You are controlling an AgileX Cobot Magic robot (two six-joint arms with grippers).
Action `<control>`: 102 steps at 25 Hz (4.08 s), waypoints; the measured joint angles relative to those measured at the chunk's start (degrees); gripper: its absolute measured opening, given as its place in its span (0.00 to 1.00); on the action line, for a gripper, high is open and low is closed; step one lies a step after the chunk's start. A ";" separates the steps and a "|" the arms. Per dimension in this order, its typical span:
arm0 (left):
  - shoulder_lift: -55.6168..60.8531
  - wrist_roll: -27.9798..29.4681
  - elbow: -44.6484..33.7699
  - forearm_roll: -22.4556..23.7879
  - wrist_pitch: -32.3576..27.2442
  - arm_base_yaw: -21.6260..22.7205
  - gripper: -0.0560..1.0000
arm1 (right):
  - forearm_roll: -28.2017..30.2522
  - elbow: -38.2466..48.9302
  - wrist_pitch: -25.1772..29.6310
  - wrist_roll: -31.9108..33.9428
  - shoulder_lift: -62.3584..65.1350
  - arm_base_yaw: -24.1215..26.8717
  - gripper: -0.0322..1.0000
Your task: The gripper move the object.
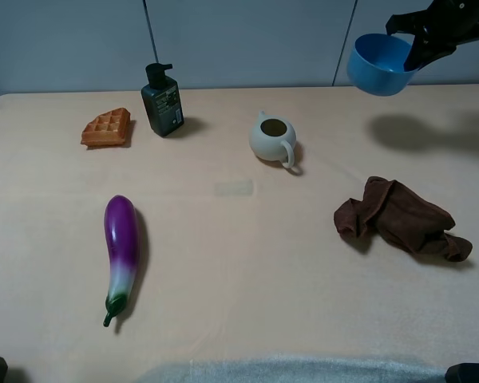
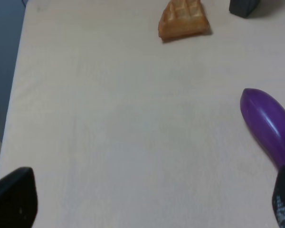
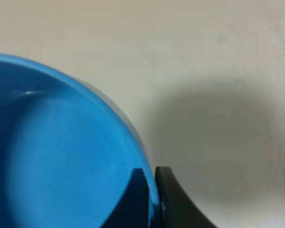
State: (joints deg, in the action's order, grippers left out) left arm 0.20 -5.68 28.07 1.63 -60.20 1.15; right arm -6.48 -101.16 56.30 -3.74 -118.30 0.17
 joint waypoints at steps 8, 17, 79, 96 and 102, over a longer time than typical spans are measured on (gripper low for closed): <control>0.00 0.00 0.00 0.00 0.00 0.00 0.99 | -0.78 0.00 4.32 0.00 4.99 -0.17 0.00; 0.00 0.00 0.00 0.00 0.00 0.00 0.99 | -0.78 0.00 8.47 0.00 9.51 -4.50 0.00; 0.00 0.00 0.00 0.00 0.00 0.00 0.99 | 6.48 26.68 -10.05 20.81 14.12 -50.83 0.00; 0.00 0.00 0.00 0.00 0.00 0.00 0.99 | 3.21 26.68 -17.30 18.01 5.43 -50.83 0.00; 0.00 0.00 0.00 0.00 0.00 0.00 0.99 | 2.36 26.68 -17.98 17.03 3.13 -50.83 0.00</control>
State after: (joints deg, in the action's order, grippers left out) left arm 0.20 -5.68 28.07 1.63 -60.20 1.15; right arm -4.12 -74.48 38.32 13.29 -115.18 -50.65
